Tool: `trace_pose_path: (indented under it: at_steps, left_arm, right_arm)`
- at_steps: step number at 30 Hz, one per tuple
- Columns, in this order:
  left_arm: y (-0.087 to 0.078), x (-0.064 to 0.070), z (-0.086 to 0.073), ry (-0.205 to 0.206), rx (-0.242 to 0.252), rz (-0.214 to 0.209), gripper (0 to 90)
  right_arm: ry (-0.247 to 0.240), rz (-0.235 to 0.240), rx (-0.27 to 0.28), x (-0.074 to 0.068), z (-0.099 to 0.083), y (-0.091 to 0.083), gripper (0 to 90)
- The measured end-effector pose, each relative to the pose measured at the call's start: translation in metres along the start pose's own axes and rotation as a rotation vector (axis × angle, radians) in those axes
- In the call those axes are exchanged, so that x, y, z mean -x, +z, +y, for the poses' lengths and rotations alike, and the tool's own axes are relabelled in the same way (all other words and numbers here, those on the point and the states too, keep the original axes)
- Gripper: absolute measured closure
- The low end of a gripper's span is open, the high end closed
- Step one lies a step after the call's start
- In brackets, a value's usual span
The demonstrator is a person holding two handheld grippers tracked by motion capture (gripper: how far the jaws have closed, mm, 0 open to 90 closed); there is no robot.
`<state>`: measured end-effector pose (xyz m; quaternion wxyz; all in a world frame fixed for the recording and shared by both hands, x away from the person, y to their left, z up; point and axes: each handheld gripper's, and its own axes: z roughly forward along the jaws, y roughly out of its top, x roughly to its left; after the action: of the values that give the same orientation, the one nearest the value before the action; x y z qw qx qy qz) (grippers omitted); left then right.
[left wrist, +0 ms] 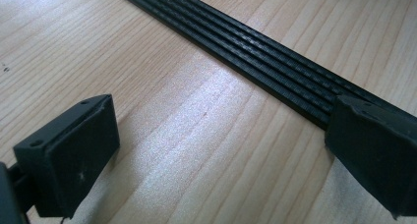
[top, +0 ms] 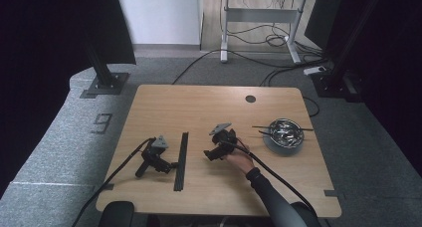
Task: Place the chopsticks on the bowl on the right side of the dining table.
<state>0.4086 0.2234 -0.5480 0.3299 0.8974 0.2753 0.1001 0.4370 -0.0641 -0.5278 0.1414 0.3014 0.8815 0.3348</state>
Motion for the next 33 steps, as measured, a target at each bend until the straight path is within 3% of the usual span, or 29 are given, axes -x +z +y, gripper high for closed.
trace_pose_path:
  at_steps: [33]
  left_arm:
    - [0.000,0.000,0.000,0.002,0.000,0.001,0.0]
  right_arm:
    - [-0.076,0.090,0.014,-0.045,0.048,0.040,4.9]
